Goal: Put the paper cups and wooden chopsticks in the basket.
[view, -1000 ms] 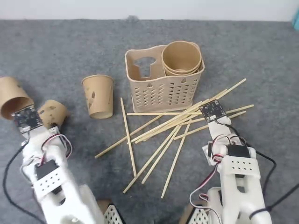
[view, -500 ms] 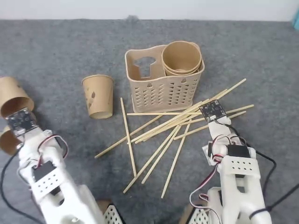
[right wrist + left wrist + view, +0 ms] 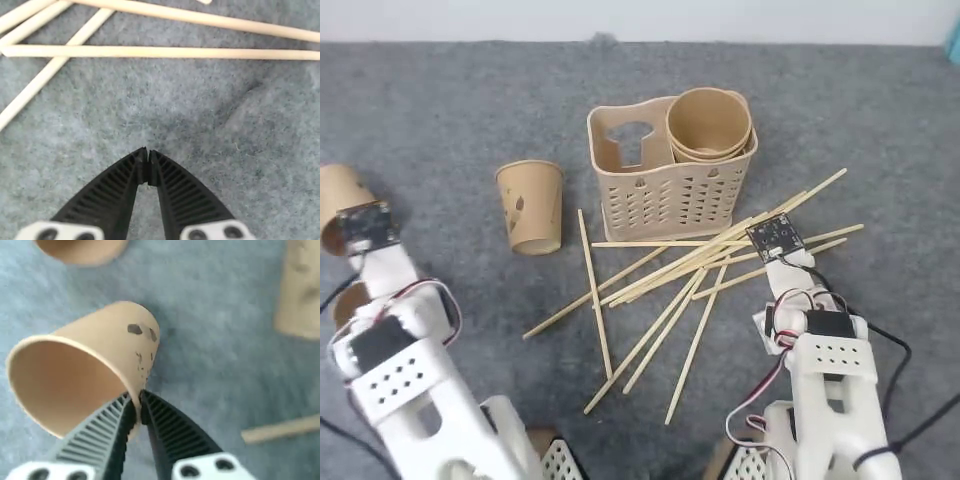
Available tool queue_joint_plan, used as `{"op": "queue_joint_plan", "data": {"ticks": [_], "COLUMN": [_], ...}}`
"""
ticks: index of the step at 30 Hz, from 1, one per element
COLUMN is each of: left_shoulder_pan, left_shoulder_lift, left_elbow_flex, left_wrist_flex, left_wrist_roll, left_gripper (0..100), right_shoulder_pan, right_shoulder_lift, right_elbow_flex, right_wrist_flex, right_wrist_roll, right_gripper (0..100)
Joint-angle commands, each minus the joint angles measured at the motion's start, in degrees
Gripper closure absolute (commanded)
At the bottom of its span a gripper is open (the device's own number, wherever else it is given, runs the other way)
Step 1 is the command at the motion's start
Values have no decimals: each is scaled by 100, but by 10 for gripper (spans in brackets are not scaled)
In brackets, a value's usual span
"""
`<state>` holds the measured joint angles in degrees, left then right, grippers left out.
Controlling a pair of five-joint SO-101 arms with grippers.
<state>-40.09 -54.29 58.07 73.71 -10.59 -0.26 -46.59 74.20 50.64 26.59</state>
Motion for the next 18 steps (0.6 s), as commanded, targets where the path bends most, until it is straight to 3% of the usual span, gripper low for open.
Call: {"op": "queue_joint_plan", "data": {"ticks": [1,12,18], "left_shoulder_pan": [246,791,1134], "left_shoulder_lift": [-105,-97,-97], "left_elbow_flex": [-567,-1648,-2967], "left_wrist_flex": [747,1899,2312], "left_wrist_roll": [-308,-1582,-1565], "left_gripper": [988,986,986], "right_shoulder_pan": [-66,-66,-66], "right_shoulder_lift": [-154,-154,-154], "right_elbow_flex": [-44,-44,-44], "right_wrist_flex": [-13,13,13], "right_wrist_roll": [62,62,62], "right_gripper": [990,990,990]}}
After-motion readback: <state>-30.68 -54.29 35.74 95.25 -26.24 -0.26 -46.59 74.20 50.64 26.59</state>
